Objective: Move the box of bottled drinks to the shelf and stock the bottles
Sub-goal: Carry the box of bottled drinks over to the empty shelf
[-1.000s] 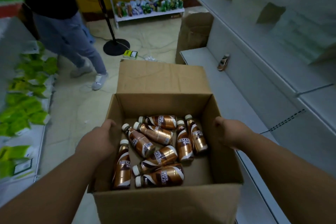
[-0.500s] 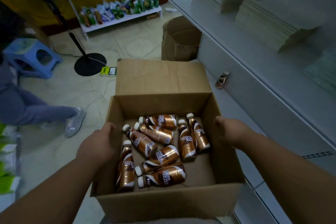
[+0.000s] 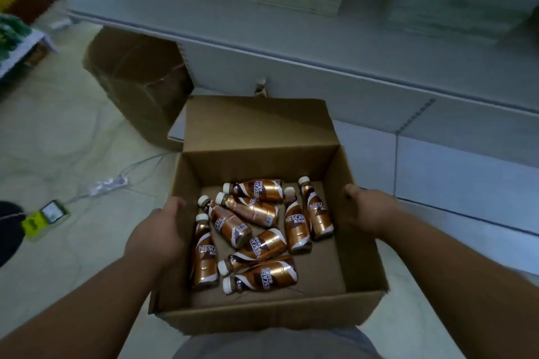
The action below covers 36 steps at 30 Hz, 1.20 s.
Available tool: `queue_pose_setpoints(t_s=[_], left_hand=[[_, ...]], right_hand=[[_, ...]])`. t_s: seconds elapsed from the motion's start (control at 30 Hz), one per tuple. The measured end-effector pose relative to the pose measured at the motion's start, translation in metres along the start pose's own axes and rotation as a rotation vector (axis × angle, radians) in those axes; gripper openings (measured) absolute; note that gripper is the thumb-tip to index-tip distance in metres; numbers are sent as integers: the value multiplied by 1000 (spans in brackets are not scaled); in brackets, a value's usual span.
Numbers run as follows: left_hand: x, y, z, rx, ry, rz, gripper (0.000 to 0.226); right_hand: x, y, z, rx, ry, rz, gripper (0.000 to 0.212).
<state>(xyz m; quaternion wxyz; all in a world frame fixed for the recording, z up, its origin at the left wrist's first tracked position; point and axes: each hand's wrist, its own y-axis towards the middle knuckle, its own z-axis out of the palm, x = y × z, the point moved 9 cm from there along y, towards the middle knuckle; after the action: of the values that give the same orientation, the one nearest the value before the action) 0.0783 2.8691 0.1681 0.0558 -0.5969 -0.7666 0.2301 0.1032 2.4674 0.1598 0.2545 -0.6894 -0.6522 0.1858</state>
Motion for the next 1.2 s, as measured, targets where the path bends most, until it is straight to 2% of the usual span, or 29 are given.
queue_pose_setpoints(t_s=[0.13, 0.27, 0.53, 0.73, 0.83, 0.97, 1.2], left_hand=[[-43, 24, 14, 54, 87, 150, 73], [-104, 32, 46, 116, 184, 322, 79], [-269, 5, 101, 176, 379, 766, 67], [-348, -2, 177, 260, 499, 987, 64], [-366, 6, 229, 319, 525, 1111, 59], [-367, 29, 312, 369, 569, 1181, 61], [-313, 96, 497, 392, 694, 1212, 54]], right_hand=[[-43, -32, 46, 12, 154, 177, 72], [-96, -73, 101, -35, 326, 338, 63], [-193, -182, 179, -93, 565, 665, 48], [-217, -217, 249, -118, 713, 913, 51], [-205, -218, 310, -118, 781, 1044, 63], [-184, -187, 395, -132, 867, 1152, 59], [-144, -88, 588, -136, 962, 1239, 60]])
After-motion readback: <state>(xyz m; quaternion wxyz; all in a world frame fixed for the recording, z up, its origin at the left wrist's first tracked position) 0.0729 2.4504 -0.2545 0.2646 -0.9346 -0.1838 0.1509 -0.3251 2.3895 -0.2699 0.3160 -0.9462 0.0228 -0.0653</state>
